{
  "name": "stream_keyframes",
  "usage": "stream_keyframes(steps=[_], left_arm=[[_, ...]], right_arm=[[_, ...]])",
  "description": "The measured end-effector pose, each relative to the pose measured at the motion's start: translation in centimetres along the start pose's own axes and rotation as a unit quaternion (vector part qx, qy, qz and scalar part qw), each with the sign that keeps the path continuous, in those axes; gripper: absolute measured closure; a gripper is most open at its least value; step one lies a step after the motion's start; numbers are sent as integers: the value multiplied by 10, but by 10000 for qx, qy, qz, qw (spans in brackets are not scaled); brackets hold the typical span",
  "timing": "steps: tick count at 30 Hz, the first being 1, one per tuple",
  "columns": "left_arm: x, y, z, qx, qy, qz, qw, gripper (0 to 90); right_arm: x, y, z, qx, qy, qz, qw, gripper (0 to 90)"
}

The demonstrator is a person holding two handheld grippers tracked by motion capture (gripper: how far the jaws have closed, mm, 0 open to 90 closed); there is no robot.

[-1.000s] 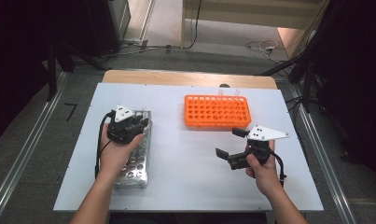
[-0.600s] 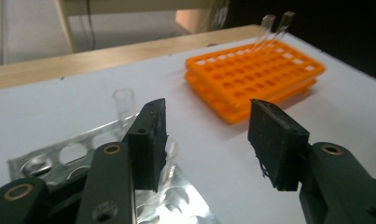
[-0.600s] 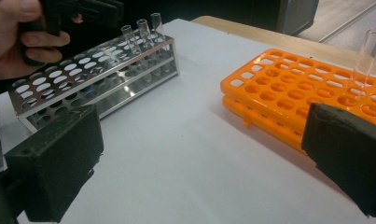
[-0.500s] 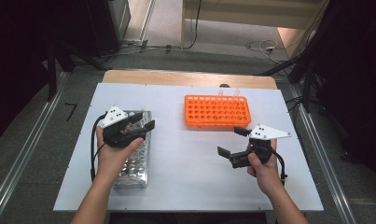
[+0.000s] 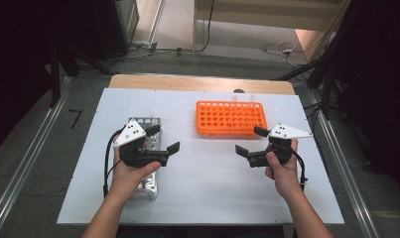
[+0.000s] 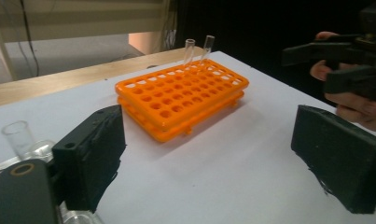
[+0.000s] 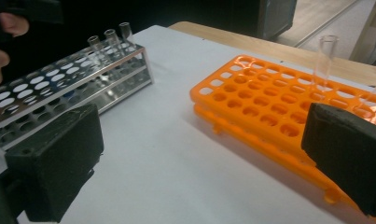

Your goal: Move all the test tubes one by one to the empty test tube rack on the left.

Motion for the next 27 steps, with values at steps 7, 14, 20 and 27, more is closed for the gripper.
stream_keyframes(steps=[7, 14, 20, 27], left_arm=[[0, -8, -1, 38, -25, 167, 9998, 0], [0, -13, -1, 42, -25, 309, 9995, 0], [0, -15, -1, 32, -34, 309, 9995, 0], [1, -12, -1, 86, -30, 252, 9996, 0]], right_arm=[[-10, -29, -4, -139, 38, 238, 9996, 0], [-24, -53, -12, -205, 119, 437, 9988, 0], [-41, -77, -13, -268, 227, 610, 9975, 0], [-55, -116, -12, -594, 216, 1094, 9920, 125]])
Point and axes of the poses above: each handheld gripper's, and its own axes: x roughly backward along the jaws, z roughly out of its underside, y roughly to its left, the point moved 10 cm from there along -x, roughly forward along the jaws, and after that the axes turned 2 degrees about -y, right-handed, at the moved point
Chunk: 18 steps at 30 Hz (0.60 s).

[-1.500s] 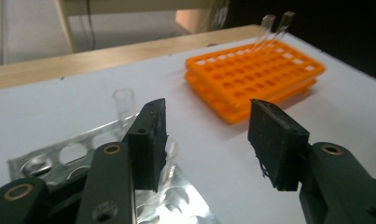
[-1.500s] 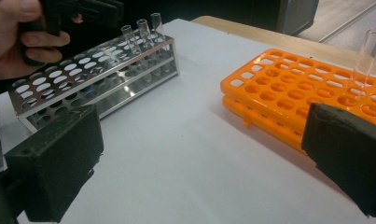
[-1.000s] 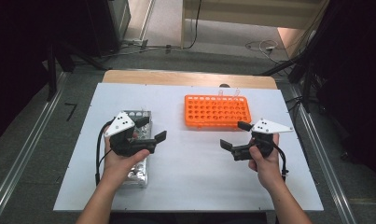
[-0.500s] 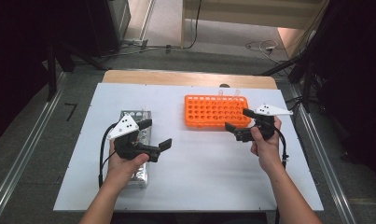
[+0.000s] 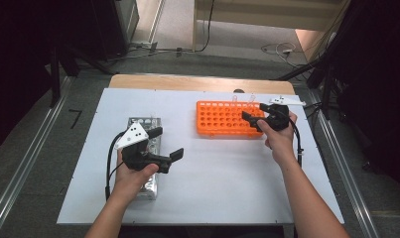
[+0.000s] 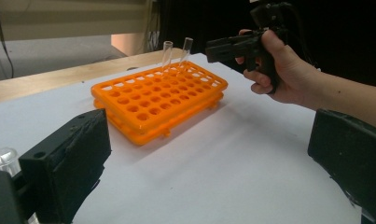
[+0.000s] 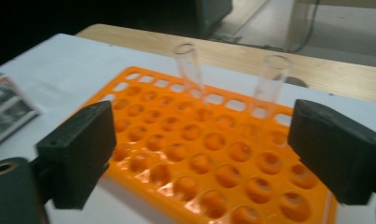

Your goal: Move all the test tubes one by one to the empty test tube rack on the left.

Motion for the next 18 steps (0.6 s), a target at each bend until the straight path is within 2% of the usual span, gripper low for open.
stream_keyframes(steps=[4, 11, 14, 18], left_arm=[[1, 2, -1, 26, -14, -10, 10000, 0], [2, 4, 1, 45, 9, -26, 10000, 0], [2, 4, 1, 45, 9, -19, 10000, 0], [2, 4, 1, 47, 17, -19, 10000, 0]], right_arm=[[-15, -16, 2, -185, 203, 244, 9993, 260], [-37, -29, 7, -337, 568, 618, 9959, 459], [-42, -32, 10, -463, 546, 647, 9953, 516], [-48, -30, 13, -393, 584, 692, 9951, 557]])
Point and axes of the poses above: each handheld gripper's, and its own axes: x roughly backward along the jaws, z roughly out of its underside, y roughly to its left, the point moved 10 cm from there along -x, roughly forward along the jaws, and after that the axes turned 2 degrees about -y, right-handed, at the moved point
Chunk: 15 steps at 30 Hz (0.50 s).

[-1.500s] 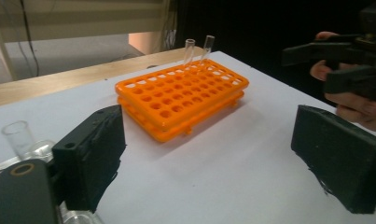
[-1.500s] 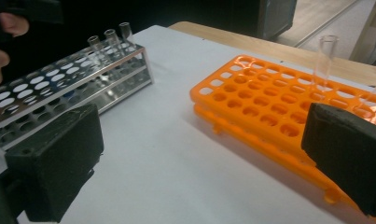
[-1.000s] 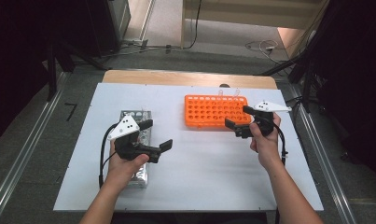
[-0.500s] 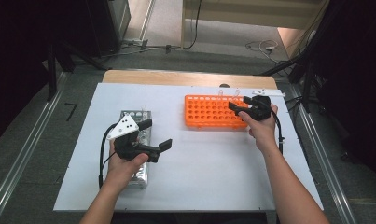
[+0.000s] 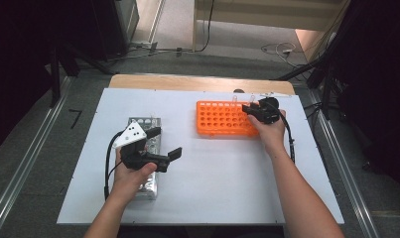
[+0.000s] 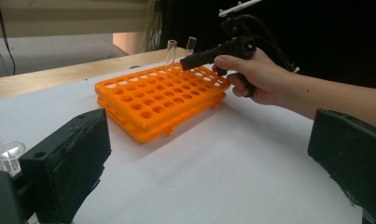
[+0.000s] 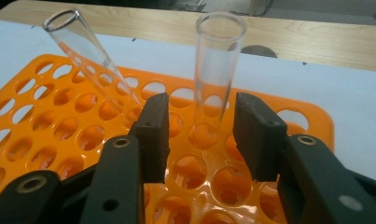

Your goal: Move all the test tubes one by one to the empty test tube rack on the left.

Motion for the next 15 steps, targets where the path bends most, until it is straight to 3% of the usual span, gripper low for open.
stream_keyframes(steps=[2, 12, 15], left_arm=[[0, 1, 0, 15, 4, -5, 10000, 0], [-3, -1, 2, 9, 50, 14, 10000, 0], [-4, -2, 4, 1, 67, 10, 10000, 0]], right_arm=[[-1, 2, -1, 6, -29, -19, 10000, 593], [-5, -1, 1, 186, 36, 387, 9991, 718], [-5, 0, 1, 182, 26, 365, 9992, 734]])
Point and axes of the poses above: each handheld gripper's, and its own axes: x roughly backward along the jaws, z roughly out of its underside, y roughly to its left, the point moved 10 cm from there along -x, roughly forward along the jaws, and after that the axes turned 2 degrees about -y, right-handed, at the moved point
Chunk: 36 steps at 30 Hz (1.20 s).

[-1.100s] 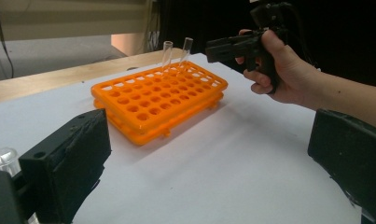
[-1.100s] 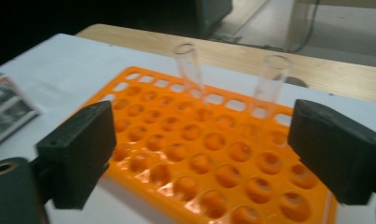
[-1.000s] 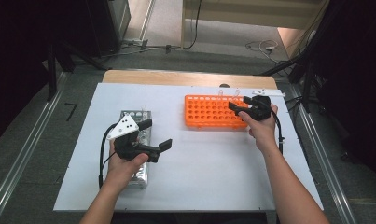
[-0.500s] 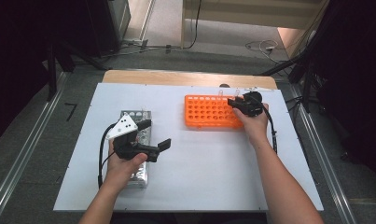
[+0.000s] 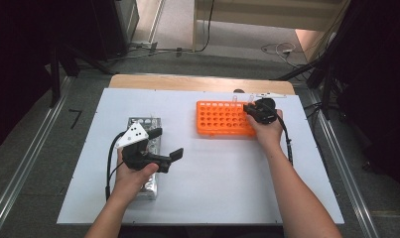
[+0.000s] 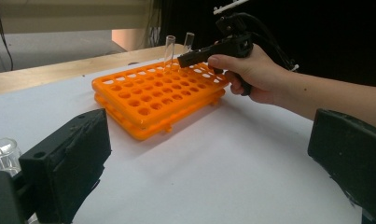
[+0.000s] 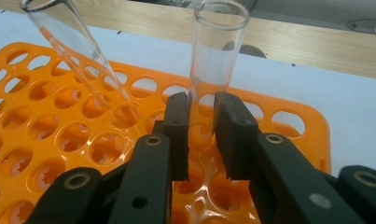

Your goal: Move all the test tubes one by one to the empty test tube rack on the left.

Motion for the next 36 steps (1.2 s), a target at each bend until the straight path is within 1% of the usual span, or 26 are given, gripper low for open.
stream_keyframes(steps=[4, 6, 8, 13, 18, 21, 24, 26, 31, 33, 36], left_arm=[[-1, -1, 1, -21, 17, 19, 10000, 0], [-1, 0, 1, -30, 31, 9, 10000, 0], [-1, 0, 1, 3, 15, -2, 10000, 0], [-2, 0, 1, -3, 10, 6, 10000, 0], [-1, 0, 1, -25, 5, -14, 10000, 0], [-1, 0, 0, -25, -11, -18, 10000, 0], [-1, -1, -1, -27, -30, -24, 10000, 0], [-1, -1, -1, -34, -38, -18, 10000, 0], [-3, -5, -1, -56, -39, 18, 10000, 0], [-3, -7, -2, -68, -44, 24, 10000, 0], [-4, -9, -2, -112, -23, 26, 9999, 0]], right_arm=[[1, -1, -2, -121, -62, -71, 9999, 740], [1, -2, -3, -117, -92, -75, 9999, 740], [3, -1, -4, -138, -134, -84, 9998, 741], [12, -3, -12, -202, -337, -170, 9991, 742], [22, -4, -20, -169, -504, -205, 9984, 743], [31, -6, -25, -99, -638, -161, 9978, 743], [41, -3, -29, -61, -726, -232, 9971, 743], [48, -1, -31, 35, -781, -256, 9966, 743], [65, 8, -35, 164, -919, -394, 9949, 743], [72, 13, -33, 252, -931, -433, 9944, 744], [80, 20, -29, 290, -918, -555, 9938, 743]])
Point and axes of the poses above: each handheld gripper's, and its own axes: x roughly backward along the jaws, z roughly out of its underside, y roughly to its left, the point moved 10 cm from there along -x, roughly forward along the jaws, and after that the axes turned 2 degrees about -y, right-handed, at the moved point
